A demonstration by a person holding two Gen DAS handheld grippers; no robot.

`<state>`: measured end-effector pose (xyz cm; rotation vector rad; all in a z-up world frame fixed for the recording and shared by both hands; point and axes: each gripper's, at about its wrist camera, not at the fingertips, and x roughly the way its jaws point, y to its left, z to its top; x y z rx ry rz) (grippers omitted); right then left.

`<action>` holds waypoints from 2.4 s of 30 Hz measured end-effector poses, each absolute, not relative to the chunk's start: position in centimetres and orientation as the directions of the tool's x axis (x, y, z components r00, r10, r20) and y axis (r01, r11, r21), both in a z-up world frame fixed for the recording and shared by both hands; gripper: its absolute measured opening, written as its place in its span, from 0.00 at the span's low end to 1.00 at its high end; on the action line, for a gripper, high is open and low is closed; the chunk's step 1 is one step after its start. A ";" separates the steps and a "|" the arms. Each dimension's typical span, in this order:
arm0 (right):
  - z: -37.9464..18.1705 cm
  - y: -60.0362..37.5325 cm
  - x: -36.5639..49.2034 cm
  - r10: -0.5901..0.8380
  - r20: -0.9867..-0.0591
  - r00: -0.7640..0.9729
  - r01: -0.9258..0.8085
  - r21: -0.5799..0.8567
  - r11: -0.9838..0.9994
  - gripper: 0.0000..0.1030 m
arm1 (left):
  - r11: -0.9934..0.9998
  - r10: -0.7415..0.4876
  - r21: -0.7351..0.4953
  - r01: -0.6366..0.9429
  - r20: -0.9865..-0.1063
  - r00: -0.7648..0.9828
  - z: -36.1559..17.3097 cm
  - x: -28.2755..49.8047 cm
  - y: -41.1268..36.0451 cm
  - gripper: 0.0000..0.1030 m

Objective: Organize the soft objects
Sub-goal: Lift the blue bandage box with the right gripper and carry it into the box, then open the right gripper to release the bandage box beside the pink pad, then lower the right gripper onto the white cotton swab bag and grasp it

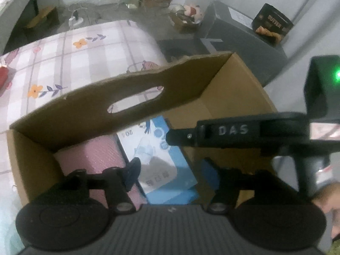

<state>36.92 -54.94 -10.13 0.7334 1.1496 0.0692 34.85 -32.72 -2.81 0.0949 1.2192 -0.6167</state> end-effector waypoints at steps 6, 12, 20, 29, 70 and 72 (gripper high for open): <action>-10.9 -54.5 37.3 0.405 -0.801 0.441 0.323 0.562 0.761 0.37 | 0.844 -0.390 -0.239 0.481 -0.888 0.244 -0.8 34.3 -31.4 0.68; -9.4 -54.4 36.4 0.409 -0.781 0.473 0.317 0.583 0.748 0.37 | 0.844 -0.405 -0.231 0.483 -0.866 0.292 1.8 33.2 -29.8 0.73; -3.2 -53.1 33.1 0.410 -0.718 0.562 0.233 0.613 0.755 0.38 | 0.831 -0.463 -0.242 0.501 -0.800 0.383 6.5 29.3 -25.8 0.80; 2.9 -49.5 28.7 0.468 -0.645 0.605 0.095 0.641 0.761 0.38 | 0.866 -0.459 -0.230 0.445 -0.719 0.522 9.7 23.9 -16.1 0.86; -2.2 -17.9 41.0 0.505 -0.854 0.124 -0.105 0.495 0.863 0.63 | 0.922 -0.309 -0.089 0.377 -0.756 0.577 -0.8 24.3 -1.5 0.59; -3.2 -17.5 41.4 0.505 -0.858 0.096 -0.101 0.496 0.862 0.63 | 0.922 -0.308 -0.094 0.376 -0.768 0.561 -1.4 24.8 -1.6 0.56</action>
